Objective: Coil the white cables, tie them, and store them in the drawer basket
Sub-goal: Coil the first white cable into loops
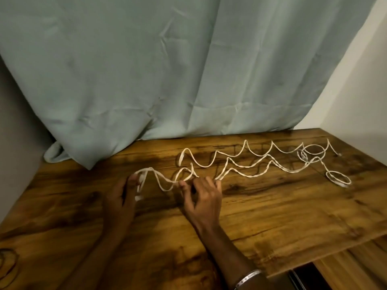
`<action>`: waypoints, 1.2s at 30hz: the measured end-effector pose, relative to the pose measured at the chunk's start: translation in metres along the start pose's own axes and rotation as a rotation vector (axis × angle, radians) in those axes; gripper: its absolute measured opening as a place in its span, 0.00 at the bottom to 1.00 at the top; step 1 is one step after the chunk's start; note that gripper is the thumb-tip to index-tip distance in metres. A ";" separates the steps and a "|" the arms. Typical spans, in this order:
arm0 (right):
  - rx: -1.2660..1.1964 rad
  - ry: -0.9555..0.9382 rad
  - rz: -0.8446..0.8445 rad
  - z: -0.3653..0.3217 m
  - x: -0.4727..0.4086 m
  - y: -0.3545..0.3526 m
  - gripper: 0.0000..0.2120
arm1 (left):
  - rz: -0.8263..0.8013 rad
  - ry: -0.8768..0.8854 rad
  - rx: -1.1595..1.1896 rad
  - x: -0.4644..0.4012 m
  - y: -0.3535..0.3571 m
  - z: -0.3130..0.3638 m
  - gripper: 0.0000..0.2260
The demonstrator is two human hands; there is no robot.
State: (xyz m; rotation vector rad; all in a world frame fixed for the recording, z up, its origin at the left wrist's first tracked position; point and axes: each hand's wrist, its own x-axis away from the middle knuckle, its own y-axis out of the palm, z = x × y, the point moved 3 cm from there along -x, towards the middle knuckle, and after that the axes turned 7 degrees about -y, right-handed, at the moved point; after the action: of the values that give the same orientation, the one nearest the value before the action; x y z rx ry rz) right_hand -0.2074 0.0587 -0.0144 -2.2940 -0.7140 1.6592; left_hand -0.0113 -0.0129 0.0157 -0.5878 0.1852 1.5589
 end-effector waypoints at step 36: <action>-0.070 0.102 -0.003 0.009 0.003 -0.001 0.06 | -0.450 -0.198 -0.242 0.004 0.039 -0.022 0.25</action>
State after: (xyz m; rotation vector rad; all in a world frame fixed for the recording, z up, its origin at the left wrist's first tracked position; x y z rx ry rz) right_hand -0.2153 0.0599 -0.0196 -2.4043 -0.7640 1.5259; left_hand -0.0438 -0.0237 -0.0143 -0.6095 -0.2747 1.1964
